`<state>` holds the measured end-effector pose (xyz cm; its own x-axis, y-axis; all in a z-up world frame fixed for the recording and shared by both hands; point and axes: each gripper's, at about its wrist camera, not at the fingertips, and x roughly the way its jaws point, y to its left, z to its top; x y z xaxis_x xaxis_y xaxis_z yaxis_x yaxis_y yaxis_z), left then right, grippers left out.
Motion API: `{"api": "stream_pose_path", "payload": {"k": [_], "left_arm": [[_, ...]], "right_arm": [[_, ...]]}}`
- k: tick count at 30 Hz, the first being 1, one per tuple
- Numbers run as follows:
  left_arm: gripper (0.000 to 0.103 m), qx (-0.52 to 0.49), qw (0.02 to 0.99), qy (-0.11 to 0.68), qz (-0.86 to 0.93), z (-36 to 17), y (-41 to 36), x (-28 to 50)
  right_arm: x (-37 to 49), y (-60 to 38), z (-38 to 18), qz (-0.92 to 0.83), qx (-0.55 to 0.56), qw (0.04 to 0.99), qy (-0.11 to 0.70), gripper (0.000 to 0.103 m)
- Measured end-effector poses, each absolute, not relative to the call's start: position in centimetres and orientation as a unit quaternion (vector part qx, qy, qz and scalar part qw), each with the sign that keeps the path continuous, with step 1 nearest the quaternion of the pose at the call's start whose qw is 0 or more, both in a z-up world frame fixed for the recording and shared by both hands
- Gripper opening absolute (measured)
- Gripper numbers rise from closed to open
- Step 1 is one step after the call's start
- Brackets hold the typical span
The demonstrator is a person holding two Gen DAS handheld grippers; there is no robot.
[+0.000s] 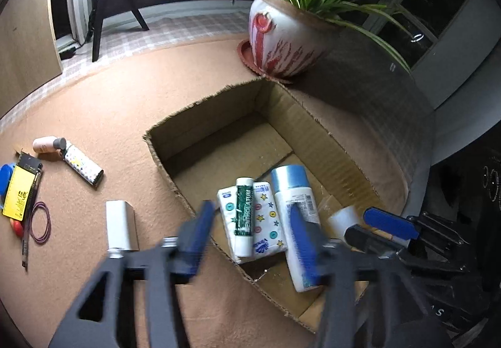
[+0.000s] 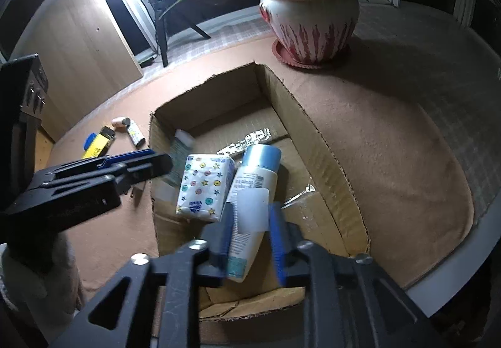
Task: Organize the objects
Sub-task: 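Reach the left tool to the white charger plug and grasp it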
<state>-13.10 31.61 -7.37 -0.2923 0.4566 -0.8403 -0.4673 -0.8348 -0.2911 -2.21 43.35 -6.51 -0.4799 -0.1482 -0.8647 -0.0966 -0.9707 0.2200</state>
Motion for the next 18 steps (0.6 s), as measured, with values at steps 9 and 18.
{"api": "stream_pose_path", "payload": {"k": [9,18], "left_arm": [[0.061,-0.525,0.245,-0.022,0.815,-7.7,27.4,-14.2],[0.047,-0.541,0.205,-0.053,0.814,-9.8,22.4,-16.3]], "right_arm": [[-2.7,42.1,-6.2,-0.853,0.508,0.026,-0.121,0.047],[-2.0,42.2,-5.9,-0.851,0.504,0.023,-0.142,0.047]]}}
